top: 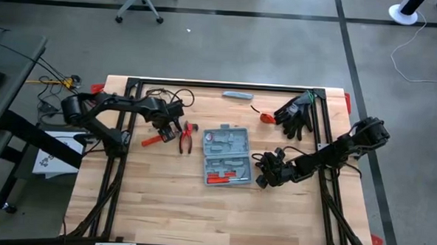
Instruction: Prefit tool cases
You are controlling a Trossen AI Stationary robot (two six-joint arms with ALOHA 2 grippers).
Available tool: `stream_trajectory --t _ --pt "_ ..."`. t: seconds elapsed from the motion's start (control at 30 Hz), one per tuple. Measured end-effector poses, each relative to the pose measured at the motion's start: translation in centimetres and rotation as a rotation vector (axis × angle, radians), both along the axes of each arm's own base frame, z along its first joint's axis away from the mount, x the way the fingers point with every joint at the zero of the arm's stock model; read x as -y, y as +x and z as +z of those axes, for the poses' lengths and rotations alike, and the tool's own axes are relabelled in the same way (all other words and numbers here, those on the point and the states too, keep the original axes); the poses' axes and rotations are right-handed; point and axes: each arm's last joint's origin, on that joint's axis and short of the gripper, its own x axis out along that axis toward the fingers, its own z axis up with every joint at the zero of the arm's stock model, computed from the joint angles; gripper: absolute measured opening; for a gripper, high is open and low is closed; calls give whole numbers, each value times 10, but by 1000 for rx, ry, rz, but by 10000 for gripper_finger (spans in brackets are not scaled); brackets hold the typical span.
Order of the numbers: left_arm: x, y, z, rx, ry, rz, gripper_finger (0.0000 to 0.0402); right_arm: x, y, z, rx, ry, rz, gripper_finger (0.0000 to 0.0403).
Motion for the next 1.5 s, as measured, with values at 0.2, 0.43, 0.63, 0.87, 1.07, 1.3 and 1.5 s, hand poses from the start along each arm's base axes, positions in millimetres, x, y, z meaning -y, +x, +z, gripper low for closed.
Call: stream_trajectory --t 0.2,0.43,0.63,0.87,1.07,1.3,1.5 --pt "2 1 1 40 -57 3 29 0 0 0 -2 -1 0 0" --pt "6 -2 9 66 1 3 15 0 0 0 -3 -1 0 0" --pt "15 -5 34 183 67 -7 5 0 0 0 -3 -1 1 0" --pt "27 -9 61 331 112 -30 5 0 0 0 -3 -1 1 0" --pt "29 -12 64 338 139 -9 2 0 0 0 -3 -3 0 0" --pt "26 -10 43 284 114 -9 33 0 0 0 -3 -5 -2 0" --pt "22 0 26 259 104 -14 108 0 0 0 -3 -5 -2 0"
